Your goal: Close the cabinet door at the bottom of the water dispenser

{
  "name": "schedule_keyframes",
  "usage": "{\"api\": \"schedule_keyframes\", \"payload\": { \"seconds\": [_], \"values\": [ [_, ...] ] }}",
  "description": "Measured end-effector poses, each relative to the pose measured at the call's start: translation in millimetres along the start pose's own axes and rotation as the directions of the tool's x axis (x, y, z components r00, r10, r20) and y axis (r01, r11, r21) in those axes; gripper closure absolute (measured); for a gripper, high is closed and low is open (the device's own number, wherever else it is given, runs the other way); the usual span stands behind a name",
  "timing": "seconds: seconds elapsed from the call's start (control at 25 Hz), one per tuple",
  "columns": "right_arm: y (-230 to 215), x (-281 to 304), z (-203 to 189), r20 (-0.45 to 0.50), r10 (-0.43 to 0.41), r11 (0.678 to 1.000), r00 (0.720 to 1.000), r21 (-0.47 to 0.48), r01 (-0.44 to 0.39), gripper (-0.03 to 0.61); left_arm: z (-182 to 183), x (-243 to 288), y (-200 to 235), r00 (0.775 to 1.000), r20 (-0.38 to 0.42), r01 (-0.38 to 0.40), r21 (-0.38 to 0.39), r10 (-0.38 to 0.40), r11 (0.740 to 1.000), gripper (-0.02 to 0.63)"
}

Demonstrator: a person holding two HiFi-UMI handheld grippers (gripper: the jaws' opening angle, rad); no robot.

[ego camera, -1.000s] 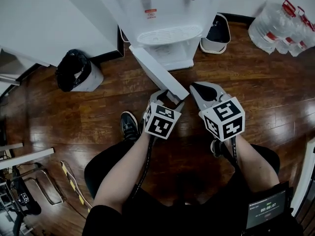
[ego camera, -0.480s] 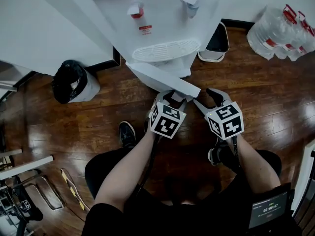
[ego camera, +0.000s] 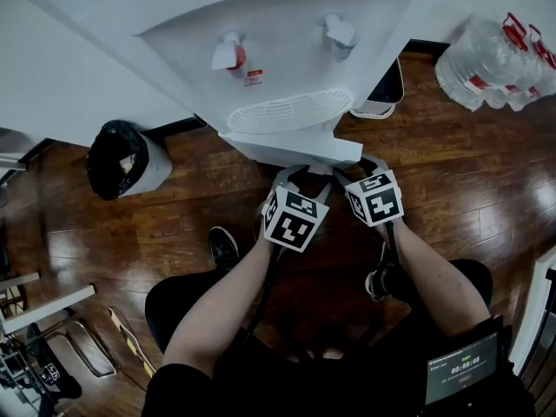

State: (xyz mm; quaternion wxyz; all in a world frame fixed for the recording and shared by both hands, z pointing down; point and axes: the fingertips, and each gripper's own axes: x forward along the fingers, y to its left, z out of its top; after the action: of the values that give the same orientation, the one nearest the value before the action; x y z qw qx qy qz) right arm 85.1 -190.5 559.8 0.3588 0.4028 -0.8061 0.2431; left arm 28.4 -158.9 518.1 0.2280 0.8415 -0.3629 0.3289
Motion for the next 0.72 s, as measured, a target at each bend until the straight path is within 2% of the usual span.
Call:
{"api": "schedule_keyframes", "payload": {
  "seconds": [0.12, 0.24, 0.32, 0.4, 0.48, 0.56, 0.72],
  "values": [
    [-14, 9, 11, 0.000, -0.043, 0.999, 0.999, -0.015, 0.043, 0.327, -5, -11, 22, 0.998, -0.024, -0.055, -0.006, 0.054, 0.998, 0.380],
    [-26, 16, 22, 0.008, -0.080, 0.997, 0.997, 0.004, 0.080, 0.324, -13, -18, 64, 0.983, -0.045, -0.179, -0.040, 0.177, 0.983, 0.371],
    [-30, 20, 28, 0.010, -0.090, 0.996, 0.996, 0.000, 0.090, 0.322, -24, -24, 103, 0.957, -0.053, -0.291, -0.109, 0.286, 0.951, 0.374],
    [-31, 22, 30, 0.008, -0.084, 0.996, 0.996, -0.006, 0.084, 0.322, -40, -31, 143, 0.919, -0.064, -0.394, -0.182, 0.389, 0.901, 0.377],
    [-31, 23, 30, 0.009, -0.079, 0.997, 0.997, -0.014, 0.079, 0.321, -51, -38, 170, 0.885, -0.058, -0.463, -0.217, 0.463, 0.859, 0.377],
    [-32, 24, 30, 0.015, -0.081, 0.997, 0.997, -0.017, 0.081, 0.321, -53, -39, 184, 0.865, -0.036, -0.496, -0.215, 0.500, 0.841, 0.376],
    [-36, 27, 37, 0.030, -0.086, 0.996, 0.996, -0.029, 0.087, 0.322, -49, -29, 185, 0.863, -0.024, -0.496, -0.225, 0.504, 0.839, 0.372]
  ]
}}
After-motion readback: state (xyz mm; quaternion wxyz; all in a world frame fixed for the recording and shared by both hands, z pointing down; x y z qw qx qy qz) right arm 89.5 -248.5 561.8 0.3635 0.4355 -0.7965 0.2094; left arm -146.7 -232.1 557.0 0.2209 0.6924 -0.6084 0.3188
